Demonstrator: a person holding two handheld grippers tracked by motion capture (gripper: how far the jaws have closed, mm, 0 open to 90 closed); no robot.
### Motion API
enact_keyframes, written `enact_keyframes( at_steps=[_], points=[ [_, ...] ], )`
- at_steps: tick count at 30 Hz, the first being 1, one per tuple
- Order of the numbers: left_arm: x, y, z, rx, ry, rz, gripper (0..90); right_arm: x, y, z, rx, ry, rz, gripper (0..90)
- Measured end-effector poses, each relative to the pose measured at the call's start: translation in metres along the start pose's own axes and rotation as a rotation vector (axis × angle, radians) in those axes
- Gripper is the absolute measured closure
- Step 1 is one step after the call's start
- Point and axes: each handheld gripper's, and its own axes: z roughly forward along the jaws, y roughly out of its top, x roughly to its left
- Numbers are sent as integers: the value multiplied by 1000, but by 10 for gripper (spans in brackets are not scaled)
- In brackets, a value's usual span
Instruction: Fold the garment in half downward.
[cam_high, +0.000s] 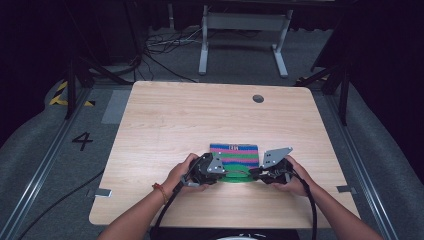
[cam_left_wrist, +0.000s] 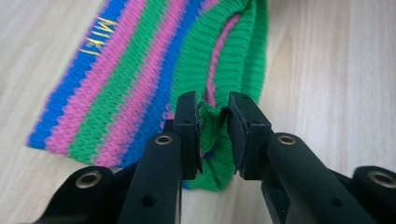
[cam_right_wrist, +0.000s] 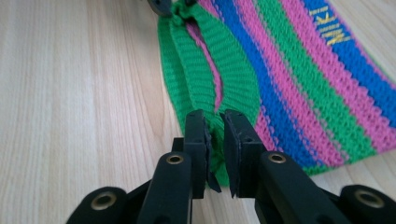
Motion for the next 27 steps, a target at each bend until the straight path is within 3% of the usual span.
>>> enact_keyframes(
  at_steps=[6, 13, 27],
  points=[
    [-3, -9, 0, 2, -12, -32, 696, 1, -9, 1, -1, -1, 18, 778],
    [-5, -18, 5, -33, 16, -29, 674, 0, -18, 3, -16, -12, 46, 752],
    [13, -28, 8, -79, 50, -77, 674, -4, -17, 9, -46, -65, 56, 761]
  ],
)
